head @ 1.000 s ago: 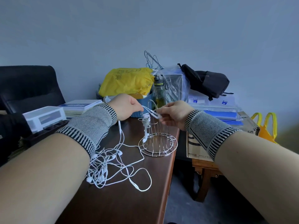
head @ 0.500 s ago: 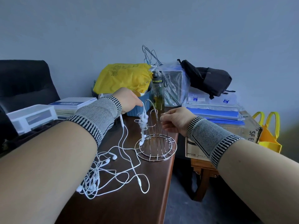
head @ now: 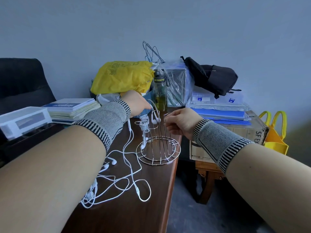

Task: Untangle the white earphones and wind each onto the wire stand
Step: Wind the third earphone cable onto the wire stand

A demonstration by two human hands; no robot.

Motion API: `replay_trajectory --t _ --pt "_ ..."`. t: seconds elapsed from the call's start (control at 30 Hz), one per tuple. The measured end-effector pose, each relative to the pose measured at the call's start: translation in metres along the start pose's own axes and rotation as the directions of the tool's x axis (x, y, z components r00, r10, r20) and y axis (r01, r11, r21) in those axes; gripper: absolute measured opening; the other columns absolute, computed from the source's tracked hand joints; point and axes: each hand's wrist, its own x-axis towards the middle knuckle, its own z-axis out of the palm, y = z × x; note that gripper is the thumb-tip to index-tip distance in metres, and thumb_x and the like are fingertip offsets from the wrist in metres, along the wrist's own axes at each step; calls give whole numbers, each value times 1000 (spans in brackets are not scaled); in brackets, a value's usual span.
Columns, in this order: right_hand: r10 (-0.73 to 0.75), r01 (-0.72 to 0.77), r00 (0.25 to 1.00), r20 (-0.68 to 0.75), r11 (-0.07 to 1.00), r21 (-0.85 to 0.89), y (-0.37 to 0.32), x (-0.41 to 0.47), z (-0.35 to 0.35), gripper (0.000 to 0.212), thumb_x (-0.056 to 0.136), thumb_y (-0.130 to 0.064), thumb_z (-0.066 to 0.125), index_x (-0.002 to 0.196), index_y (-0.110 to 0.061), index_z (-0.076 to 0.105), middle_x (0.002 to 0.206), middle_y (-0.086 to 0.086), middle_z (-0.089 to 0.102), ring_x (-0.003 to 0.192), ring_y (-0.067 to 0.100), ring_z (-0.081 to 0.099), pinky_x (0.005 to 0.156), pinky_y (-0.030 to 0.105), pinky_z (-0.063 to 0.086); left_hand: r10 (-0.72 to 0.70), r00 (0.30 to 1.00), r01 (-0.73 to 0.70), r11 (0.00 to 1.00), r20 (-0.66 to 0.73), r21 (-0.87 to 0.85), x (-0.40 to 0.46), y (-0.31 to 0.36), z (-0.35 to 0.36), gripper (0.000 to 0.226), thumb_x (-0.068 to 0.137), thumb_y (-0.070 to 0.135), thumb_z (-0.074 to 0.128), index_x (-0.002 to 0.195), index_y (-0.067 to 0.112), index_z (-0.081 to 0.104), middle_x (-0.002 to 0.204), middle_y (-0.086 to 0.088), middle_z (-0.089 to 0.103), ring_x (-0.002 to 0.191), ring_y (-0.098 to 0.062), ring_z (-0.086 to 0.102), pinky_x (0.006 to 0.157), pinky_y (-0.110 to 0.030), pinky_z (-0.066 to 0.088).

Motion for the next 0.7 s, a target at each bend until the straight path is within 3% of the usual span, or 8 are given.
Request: replay_trajectory --t 0.1,0.23,0.33,0.43,0.63,0.7 --pt "0 0 1000 9 1000 12 0 -2 -1 11 87 3 63 78 -1 60 65 11 60 46 13 56 45 20 52 21 1000 -20 999 -23 48 0 4 0 15 92 25 64 94 15 52 58 -2 34 48 -15 29 46 -25 24" --pt "7 -7 1000 9 999 38 1 -2 -2 10 88 5 62 80 -1 60 65 12 59 44 12 54 43 19 51 -19 999 15 996 41 86 -2 2 4 13 87 27 69 92 17 63 69 4 51 62 -14 50 51 -21 37" --pt "6 -6 1000 6 999 32 2 -2 -3 9 88 5 61 82 -1 60 66 12 59 44 12 54 43 19 50 -37 989 15 988 141 151 -5 -2 12 12 86 28 69 90 17 65 74 4 56 63 -10 51 54 -20 41" --pt "-6 6 1000 -16 1000 -7 5 -3 -3 12 87 7 60 79 -2 62 68 12 61 47 13 55 41 19 49 -23 986 -6 985 164 174 -11 -4 15 21 86 29 69 101 15 72 88 -2 61 79 -17 56 56 -23 42" --pt "-5 1 999 -47 997 -82 23 -3 0 12 85 5 61 79 -5 65 74 13 61 55 16 55 50 23 46 62 980 -126 927 189 353 -33 -4 25 28 98 26 51 110 9 70 113 -8 68 105 -24 62 77 -27 43" --pt "-1 -7 998 -65 993 -119 35 -4 5 14 85 2 63 76 -8 66 70 8 62 53 14 56 52 25 46 97 974 -167 918 204 361 -42 -5 28 35 103 22 40 122 9 66 126 -7 64 114 -23 58 89 -29 43"
